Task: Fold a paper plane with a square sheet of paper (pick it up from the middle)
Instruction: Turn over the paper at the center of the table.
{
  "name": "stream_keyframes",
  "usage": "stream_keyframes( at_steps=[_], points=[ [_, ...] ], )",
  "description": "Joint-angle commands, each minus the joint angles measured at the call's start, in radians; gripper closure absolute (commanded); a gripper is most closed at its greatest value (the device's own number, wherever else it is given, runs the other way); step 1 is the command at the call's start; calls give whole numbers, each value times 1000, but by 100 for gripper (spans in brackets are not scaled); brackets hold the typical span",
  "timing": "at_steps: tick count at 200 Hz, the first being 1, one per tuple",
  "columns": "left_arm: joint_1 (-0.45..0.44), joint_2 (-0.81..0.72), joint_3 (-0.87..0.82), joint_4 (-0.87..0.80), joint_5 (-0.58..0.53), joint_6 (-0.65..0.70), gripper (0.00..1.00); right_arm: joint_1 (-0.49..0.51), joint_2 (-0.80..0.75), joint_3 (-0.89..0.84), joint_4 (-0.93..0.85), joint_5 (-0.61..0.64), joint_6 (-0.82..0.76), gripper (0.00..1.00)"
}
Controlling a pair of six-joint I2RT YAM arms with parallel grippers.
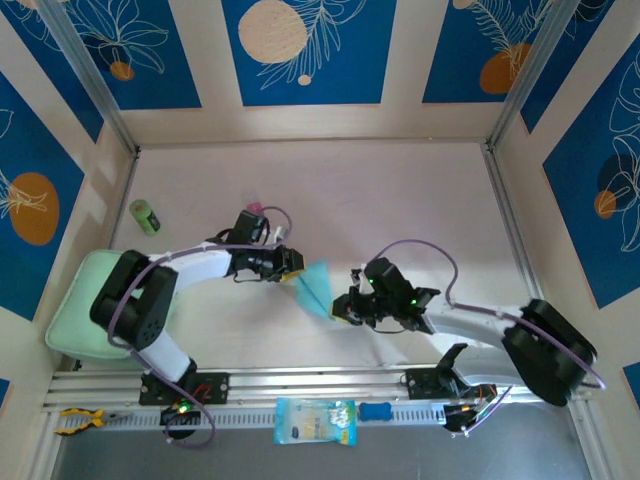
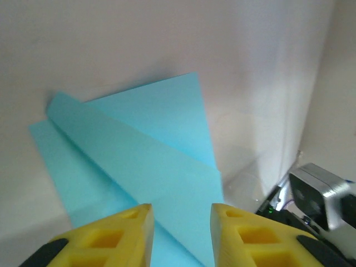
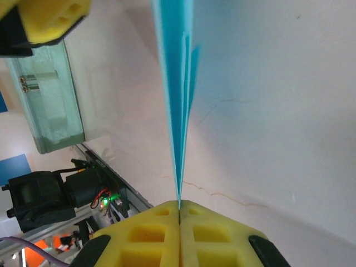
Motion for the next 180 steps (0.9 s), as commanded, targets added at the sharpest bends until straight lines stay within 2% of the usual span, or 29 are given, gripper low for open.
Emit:
stream_keyframes(
  at_steps=[1,36,71,96,131,159,180],
  points=[
    [2,-76,43,-98,-23,56,65,-20,-128,56,-289,98,-99,93],
    [2,-129,93,-243,-122,148,64,-31,-287,203,-627,250,-211,93],
    [4,-186,113,-311,-218,185,63,-8,-290,378,-887,393,-299,94],
    [3,-200,123,-355,-276,231,62,28,-203,521,-1091,551,-313,95],
    [13,-215,118,-399,-331,259,62,103,-3,707,-1348,784,-261,95],
    [23,-227,117,-413,-361,258,62,173,148,807,-1458,925,-229,96],
    [32,-235,117,-425,-382,256,61,216,245,847,-1476,977,-220,95]
  ],
)
